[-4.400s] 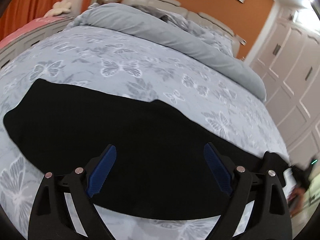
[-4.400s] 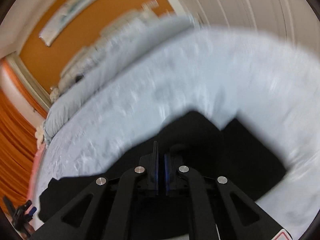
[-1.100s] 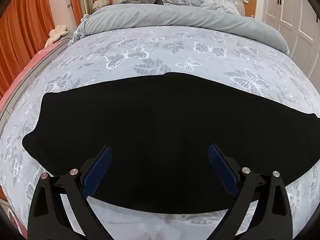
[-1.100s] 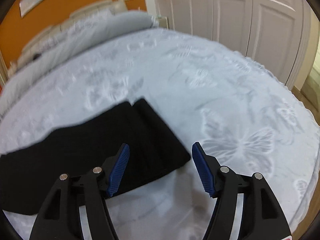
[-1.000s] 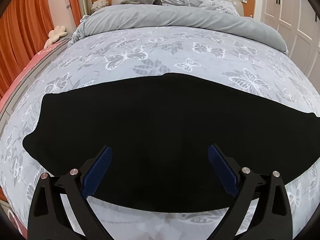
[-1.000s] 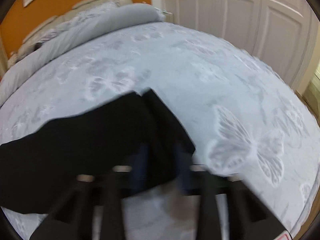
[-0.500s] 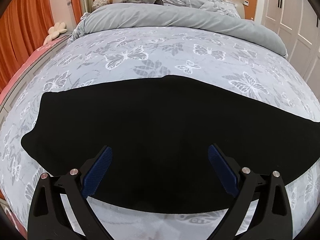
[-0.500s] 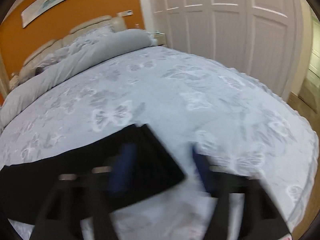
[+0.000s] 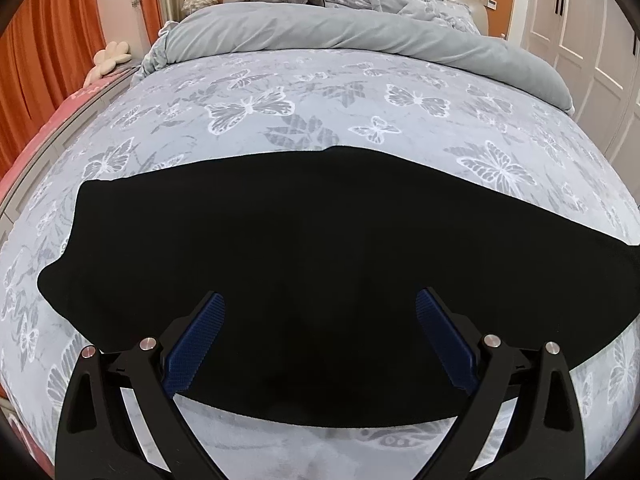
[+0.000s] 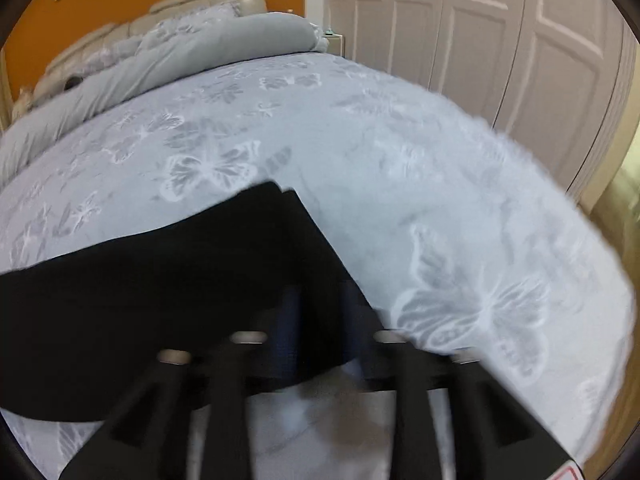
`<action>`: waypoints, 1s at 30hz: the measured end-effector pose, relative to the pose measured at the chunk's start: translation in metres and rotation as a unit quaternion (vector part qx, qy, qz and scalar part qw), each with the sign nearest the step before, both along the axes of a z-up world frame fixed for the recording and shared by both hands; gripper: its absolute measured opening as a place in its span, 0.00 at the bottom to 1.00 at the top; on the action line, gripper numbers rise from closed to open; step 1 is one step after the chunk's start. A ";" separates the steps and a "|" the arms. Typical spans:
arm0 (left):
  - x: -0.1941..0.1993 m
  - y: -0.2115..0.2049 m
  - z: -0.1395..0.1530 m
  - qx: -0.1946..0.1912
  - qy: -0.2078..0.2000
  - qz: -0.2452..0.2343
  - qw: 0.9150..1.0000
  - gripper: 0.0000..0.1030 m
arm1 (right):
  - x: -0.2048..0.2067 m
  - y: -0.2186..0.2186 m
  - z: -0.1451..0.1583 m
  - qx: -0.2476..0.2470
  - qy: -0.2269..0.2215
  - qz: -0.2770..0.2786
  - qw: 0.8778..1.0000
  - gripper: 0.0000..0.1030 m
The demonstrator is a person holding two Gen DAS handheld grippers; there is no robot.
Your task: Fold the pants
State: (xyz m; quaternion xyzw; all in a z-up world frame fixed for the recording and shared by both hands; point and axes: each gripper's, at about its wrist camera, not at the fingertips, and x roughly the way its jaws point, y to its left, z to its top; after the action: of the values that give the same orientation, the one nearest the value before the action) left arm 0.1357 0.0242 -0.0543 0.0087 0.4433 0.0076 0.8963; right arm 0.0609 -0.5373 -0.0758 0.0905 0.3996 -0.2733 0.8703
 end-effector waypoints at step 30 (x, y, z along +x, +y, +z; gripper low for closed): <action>-0.014 0.103 0.047 -0.092 -0.033 0.096 0.990 0.92 | 0.080 0.347 0.083 0.140 -0.097 0.368 0.914 0.17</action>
State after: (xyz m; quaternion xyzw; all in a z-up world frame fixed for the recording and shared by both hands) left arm 0.1213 0.1269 -0.0076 -0.1172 0.4109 0.0533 0.9025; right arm 0.1405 -0.1901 0.0068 0.0838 0.3523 0.1355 0.9222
